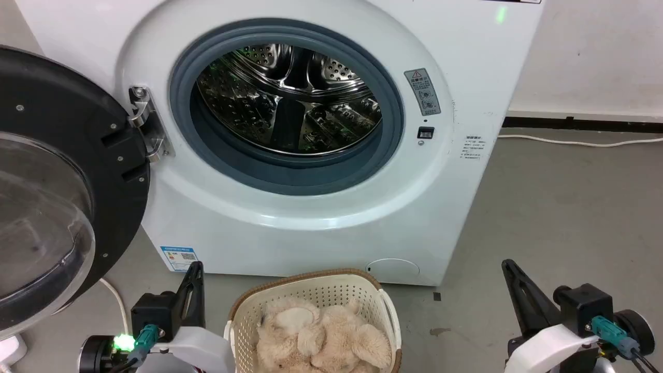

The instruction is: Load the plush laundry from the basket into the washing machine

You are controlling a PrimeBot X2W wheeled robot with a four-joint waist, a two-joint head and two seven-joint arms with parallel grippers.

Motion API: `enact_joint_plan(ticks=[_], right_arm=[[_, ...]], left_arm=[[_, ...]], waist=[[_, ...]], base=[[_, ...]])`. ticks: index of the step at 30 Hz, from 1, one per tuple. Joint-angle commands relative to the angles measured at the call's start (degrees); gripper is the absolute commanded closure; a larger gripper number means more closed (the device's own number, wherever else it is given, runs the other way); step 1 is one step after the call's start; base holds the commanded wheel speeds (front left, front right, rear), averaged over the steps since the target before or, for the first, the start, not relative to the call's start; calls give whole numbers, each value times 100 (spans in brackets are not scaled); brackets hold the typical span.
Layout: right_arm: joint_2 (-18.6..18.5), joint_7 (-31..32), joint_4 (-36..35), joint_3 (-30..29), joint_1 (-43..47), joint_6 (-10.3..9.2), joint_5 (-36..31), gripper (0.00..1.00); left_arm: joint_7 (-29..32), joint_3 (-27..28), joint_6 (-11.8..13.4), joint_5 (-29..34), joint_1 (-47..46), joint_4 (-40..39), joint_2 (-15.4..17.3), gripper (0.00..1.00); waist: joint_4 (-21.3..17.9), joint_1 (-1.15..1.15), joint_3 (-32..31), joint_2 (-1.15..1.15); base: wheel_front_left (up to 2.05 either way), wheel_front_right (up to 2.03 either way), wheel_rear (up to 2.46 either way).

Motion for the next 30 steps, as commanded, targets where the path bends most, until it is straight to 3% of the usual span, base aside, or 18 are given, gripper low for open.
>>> enact_joint_plan(ticks=[1,30], right_arm=[[-1,3,-26,-15,-66,-4,-43,100],[-1,3,-26,-15,-66,-4,-43,100]], left_arm=[[2,1,-25,49,-86,-26,-2,100],[2,1,-25,49,-86,-26,-2,100]], waist=[[0,0,0,0],[0,0,0,0]], base=[[0,0,0],[0,0,0]])
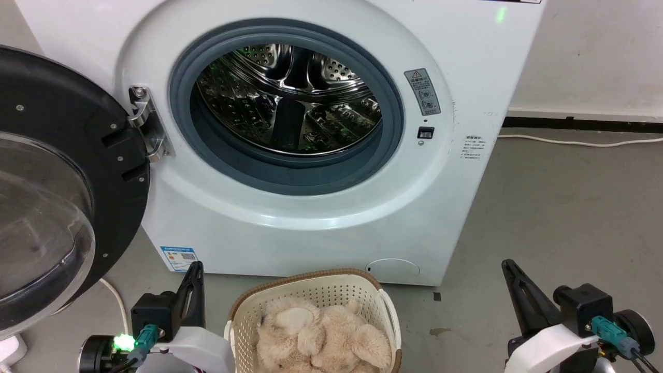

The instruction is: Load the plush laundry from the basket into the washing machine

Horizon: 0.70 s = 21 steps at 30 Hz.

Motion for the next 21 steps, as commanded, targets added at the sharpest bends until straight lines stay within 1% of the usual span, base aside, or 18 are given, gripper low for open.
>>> enact_joint_plan(ticks=[1,17,18,21], right_arm=[[-1,3,-26,-15,-66,-4,-43,100],[-1,3,-26,-15,-66,-4,-43,100],[0,0,0,0,0,0,0,0],[0,-1,4,7,3,1,6,0]], left_arm=[[2,1,-25,49,-86,-26,-2,100],[2,1,-25,49,-86,-26,-2,100],[0,-1,0,0,0,0,0,0],[-1,-2,8,-14,5,3,0,0]], waist=[[0,0,0,0],[0,0,0,0],[0,0,0,0],[0,0,0,0]], base=[[0,0,0],[0,0,0],[0,0,0],[0,0,0]])
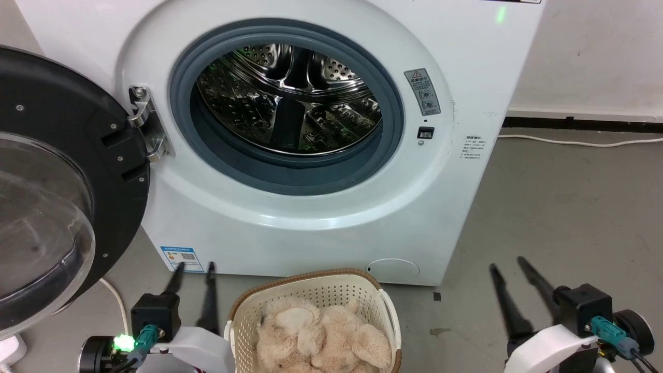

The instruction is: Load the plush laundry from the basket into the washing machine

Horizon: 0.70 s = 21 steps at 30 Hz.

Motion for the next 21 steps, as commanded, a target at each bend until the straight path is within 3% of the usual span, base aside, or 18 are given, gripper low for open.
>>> enact_joint_plan(ticks=[1,21], right_arm=[[0,-8,2,6,6,0,15,0],[0,-237,45,19,45,-1,325,0]], left_arm=[[-8,-5,1,-13,3,1,0,0],[-194,-172,39,-348,-109,149,7,0]], waist=[[0,0,0,0],[-45,0,143,0]], base=[[0,0,0],[0,0,0]])
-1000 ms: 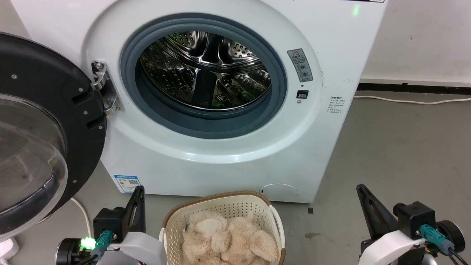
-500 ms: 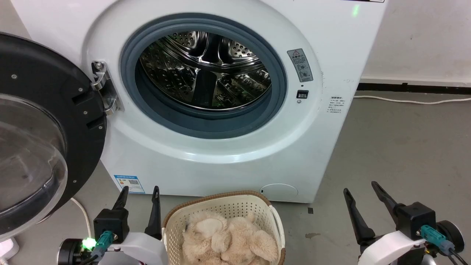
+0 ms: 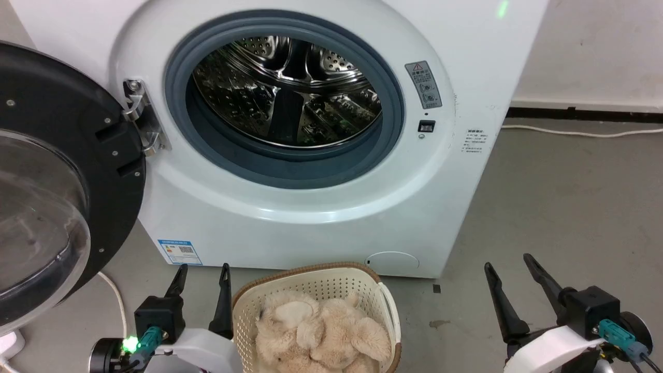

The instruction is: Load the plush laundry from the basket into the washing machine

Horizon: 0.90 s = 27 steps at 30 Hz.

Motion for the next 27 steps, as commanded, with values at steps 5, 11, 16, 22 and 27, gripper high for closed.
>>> enact_joint_plan(ticks=[5,11,16,22,27], right_arm=[[0,-115,-19,7,0,-1,140,0],[0,-187,-73,1,-61,-1,258,0],[0,-247,-112,-3,-127,-2,366,0],[0,-319,-166,-11,-209,-2,495,0],[-1,-379,-239,-16,-266,-2,605,0]], left_arm=[[-22,-82,7,-146,-241,142,19,0],[53,-152,-32,-281,-496,393,45,0],[134,-226,-77,-371,-757,679,87,0],[271,-350,-139,-456,-1090,1093,150,0],[394,-451,-183,-530,-1378,1455,206,0]], waist=[[-48,-1,149,0],[-110,-1,385,0],[-179,-1,621,0],[-279,-1,915,0],[-377,-1,1168,0]], base=[[0,0,0],[0,0,0],[0,0,0],[0,0,0],[0,0,0]])
